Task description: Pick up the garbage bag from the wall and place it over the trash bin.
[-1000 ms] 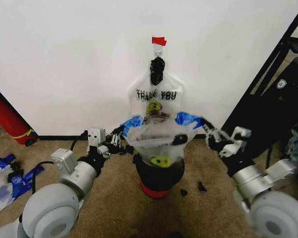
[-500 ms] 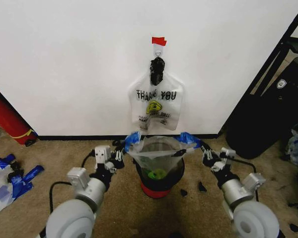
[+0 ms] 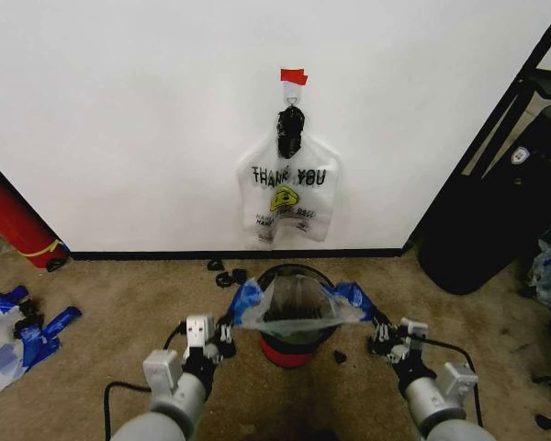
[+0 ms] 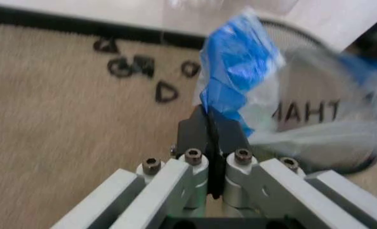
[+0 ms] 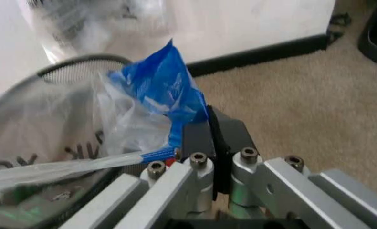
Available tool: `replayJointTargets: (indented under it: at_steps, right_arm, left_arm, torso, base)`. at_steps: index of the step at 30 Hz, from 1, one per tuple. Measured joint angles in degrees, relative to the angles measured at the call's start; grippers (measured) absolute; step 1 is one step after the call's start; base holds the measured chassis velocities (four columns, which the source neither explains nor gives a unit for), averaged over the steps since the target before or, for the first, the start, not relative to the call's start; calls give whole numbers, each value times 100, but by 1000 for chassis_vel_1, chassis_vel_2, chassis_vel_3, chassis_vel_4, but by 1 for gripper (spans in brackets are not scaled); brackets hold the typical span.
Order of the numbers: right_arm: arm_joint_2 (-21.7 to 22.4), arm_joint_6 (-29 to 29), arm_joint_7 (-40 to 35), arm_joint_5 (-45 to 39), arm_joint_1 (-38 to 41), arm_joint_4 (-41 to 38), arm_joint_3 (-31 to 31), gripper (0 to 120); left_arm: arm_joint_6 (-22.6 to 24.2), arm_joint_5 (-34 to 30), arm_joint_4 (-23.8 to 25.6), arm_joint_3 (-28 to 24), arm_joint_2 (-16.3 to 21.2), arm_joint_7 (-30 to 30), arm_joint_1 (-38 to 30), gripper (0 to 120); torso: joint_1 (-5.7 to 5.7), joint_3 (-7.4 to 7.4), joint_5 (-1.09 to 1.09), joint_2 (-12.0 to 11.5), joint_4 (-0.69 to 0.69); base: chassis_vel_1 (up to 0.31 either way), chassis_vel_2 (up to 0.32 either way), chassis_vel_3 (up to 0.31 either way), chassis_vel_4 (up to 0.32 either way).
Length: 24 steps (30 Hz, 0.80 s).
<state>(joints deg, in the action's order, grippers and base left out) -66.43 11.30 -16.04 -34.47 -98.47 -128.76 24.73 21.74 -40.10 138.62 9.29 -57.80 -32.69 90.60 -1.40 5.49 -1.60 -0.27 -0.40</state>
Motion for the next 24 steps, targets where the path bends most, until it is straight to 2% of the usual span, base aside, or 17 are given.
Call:
replayJointTargets:
  at_steps: [1, 3, 13, 17, 20, 24]
  right_arm:
    - [28, 254, -147, 8, -77, -66, -14, 0]
    - [43, 406, -209, 41, -84, -74, -72, 0]
    - [25, 659, -377, 131, 96, 365, -218, 0]
    - [30, 673, -399, 106, 327, 597, -255, 0]
    - [54, 748, -428, -36, 706, 903, -281, 0]
    - [94, 816, -429, -125, 949, 1127, -308, 0]
  left_arm:
    - [273, -38, 126, -50, 47, -278, 219, 0]
    - [385, -56, 137, -147, 76, -366, 337, 0]
    - [626, -85, -97, -370, 91, -526, 432, 0]
    - [632, -92, -305, -456, 87, -522, 227, 0]
    - [660, -223, -692, -642, 0, -553, -214, 0]
    - [701, -288, -977, -804, -22, -572, -508, 0]
  torso:
    - [0, 0, 0, 0, 0]
    - [0, 1, 0, 0, 0]
    - [0, 0, 0, 0, 0]
    - [0, 1, 0, 0, 0]
    - [-1, 1, 0, 0, 0]
    - [-1, 2, 0, 0, 0]
  base:
    - [0, 0, 0, 0]
    - [0, 0, 0, 0]
    - [0, 0, 0, 0]
    - [0, 0, 0, 0]
    - [0, 0, 0, 0]
    - [0, 0, 0, 0]
